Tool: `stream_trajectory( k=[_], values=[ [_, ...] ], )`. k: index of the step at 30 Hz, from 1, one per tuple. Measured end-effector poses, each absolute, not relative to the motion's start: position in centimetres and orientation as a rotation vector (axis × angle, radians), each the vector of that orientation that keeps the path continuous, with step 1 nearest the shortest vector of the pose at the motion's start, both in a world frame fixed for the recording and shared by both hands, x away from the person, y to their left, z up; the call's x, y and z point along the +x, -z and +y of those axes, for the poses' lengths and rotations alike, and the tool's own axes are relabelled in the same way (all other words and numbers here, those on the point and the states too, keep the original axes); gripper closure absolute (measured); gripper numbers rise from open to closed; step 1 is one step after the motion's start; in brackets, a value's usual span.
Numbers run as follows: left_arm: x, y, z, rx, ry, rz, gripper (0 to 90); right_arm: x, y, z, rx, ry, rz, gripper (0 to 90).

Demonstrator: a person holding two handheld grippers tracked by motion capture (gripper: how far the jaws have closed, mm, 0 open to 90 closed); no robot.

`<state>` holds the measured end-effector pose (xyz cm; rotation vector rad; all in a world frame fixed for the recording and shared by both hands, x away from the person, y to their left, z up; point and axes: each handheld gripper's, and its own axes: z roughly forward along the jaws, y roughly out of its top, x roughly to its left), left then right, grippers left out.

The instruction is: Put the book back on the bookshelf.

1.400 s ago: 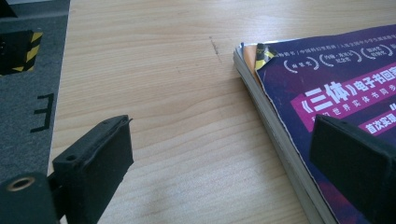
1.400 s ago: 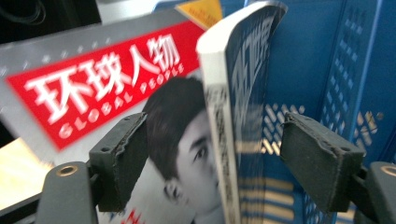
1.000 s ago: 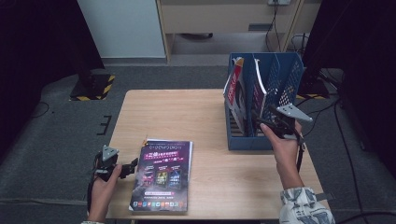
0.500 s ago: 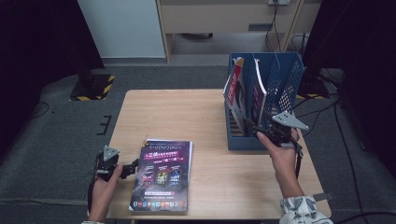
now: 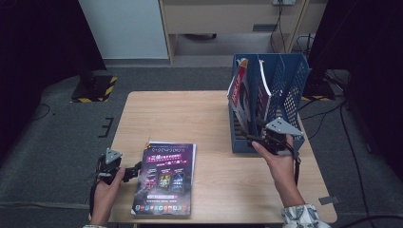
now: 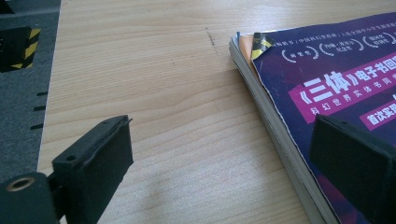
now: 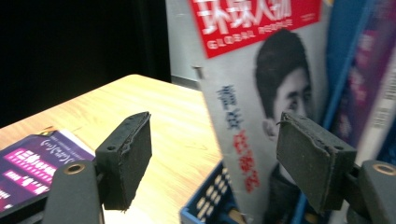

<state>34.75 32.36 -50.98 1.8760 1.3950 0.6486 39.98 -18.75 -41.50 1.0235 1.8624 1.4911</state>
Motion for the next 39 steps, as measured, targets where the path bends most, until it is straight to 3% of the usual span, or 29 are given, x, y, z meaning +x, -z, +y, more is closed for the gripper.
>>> stream_trajectory(
  k=[14, 28, 39],
  values=[
    [34.7, 50.9, 32.3, 1.876, -0.652, 1.390, 5.8, 38.9, 42.9, -14.8, 0.930, -1.499, 1.998, 26.6],
    [34.7, 50.8, 32.1, 1.890, -0.665, 1.376, 5.7, 38.7, 44.9, -9.8, 0.847, -1.459, 2.171, 14.2],
    [34.9, 50.8, 30.8, 1.938, -0.667, 1.333, 5.5, 39.9, 47.3, -5.0, 0.792, -1.477, 2.285, 12.0]
  ],
)
